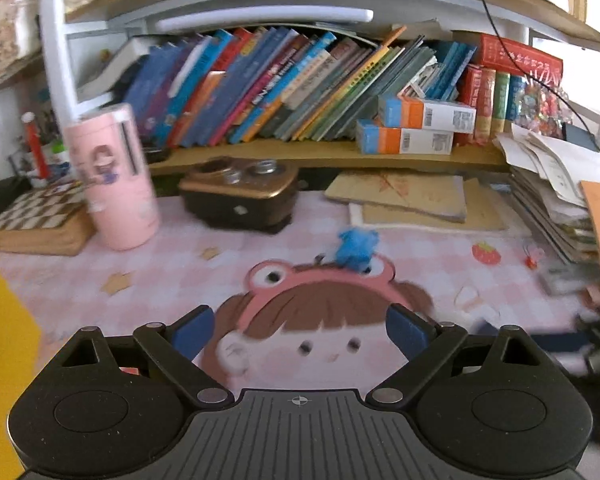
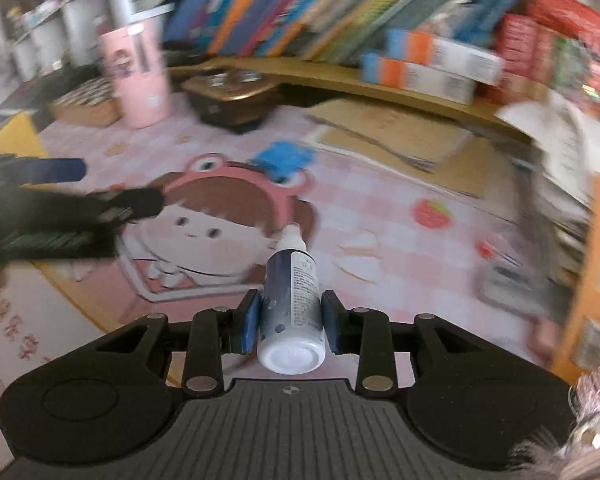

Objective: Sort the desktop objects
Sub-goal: 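Grasp the blue toy with the left tool while the right tool holds the bottle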

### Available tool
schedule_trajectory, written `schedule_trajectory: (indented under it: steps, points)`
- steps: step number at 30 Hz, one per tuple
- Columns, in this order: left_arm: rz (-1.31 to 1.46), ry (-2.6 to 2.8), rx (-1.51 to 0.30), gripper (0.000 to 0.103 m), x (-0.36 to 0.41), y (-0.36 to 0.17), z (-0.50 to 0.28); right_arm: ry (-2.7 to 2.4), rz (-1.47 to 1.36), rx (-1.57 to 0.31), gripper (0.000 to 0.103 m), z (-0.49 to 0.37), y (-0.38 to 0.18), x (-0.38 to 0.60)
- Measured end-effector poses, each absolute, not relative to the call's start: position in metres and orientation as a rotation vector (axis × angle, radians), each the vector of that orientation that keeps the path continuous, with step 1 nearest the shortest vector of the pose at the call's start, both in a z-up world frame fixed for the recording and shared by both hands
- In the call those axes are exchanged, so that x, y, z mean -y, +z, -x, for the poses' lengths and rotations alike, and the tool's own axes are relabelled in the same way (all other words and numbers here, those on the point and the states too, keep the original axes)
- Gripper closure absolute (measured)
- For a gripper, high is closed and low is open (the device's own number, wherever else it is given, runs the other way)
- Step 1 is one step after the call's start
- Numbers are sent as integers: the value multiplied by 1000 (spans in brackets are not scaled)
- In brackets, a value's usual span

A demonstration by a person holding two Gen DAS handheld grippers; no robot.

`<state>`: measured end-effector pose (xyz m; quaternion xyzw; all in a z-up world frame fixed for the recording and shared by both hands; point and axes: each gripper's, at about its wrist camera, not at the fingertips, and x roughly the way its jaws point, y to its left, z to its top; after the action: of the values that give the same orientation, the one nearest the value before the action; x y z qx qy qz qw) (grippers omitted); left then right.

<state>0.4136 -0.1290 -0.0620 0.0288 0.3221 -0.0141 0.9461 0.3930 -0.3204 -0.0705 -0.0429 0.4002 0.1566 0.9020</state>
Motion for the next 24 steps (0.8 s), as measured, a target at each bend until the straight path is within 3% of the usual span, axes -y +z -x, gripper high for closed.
schedule_trajectory:
  steps: [7, 11, 13, 15, 20, 24]
  points:
    - [-146, -21, -611, 14, 163, -81, -472, 239, 34, -848, 73, -384, -80, 327]
    - [-181, -36, -628, 35, 174, -91, -497, 233, 57, -850, 73, -383, -83, 324]
    - [-196, -43, -637, 39, 178, -96, -506, 231, 61, -850, 73, -383, -84, 323]
    - [-206, -46, -658, 54, 180, -103, -513, 225, 70, -846, 72, -382, -84, 322]
    - [-211, -62, -704, 72, 181, -113, -525, 214, 77, -843, 72, -381, -84, 319]
    - [-184, -79, -727, 76, 176, -109, -523, 218, 77, -853, 72, -383, -84, 320]
